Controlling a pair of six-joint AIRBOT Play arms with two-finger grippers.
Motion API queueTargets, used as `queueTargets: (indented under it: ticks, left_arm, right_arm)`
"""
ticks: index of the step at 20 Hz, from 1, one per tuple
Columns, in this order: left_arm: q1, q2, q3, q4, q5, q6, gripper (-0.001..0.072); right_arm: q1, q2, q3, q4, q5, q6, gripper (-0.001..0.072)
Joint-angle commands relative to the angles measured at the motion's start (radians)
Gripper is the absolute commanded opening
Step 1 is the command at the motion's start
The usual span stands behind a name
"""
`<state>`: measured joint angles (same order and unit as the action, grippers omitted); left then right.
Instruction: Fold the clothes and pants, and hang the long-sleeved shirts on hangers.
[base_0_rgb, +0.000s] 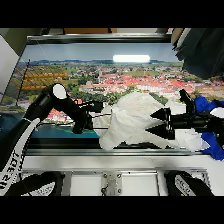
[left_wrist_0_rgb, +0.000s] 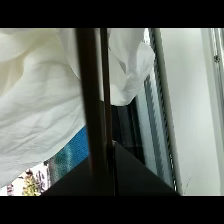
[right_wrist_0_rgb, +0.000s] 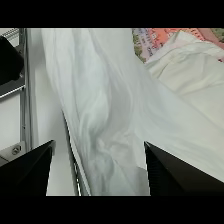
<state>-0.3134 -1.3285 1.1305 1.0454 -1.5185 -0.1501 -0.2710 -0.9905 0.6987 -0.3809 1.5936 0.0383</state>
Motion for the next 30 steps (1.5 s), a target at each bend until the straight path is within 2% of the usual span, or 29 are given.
queueTargets:
  ticks: [1,17,18,19,20,22,30]
  left_arm:
    - [0.000,0.000,0.001,-0.001,0.000,0.000,0.0009]
    - [0.000,0.000,0.001,0.001,0.000,0.000,0.0010]
    - [0.000,0.000,0.001,0.001,0.000,0.000,0.0010]
    - [0.000,0.000,0.001,0.001,0.000,0.000,0.0010]
    - [0.000,0.000,0.001,0.001,0.000,0.000,0.0010]
    - [0.001,0.000,0.001,0.001,0.000,0.000,0.0010]
    - [0.002,0.000,0.001,0.009,0.003,0.000,0.0010]
  right_arm:
    - [0.001,-0.001,-0.001,0.000,0.001,-0.017,0.0619]
    - [-0.002,-0.001,0.000,0.001,0.008,-0.016,0.0615]
    - [-0.002,-0.001,0.000,0.000,0.009,-0.016,0.0492]
    - [-0.002,-0.001,0.000,0.001,0.009,-0.016,0.0218]
    - [-0.002,-0.001,-0.001,0.001,0.010,-0.017,0.0018]
    - [-0.002,-0.001,-0.001,0.001,0.008,-0.044,0.0010]
    - [-0.002,-0.001,-0.001,0.000,0.009,-0.043,0.0009]
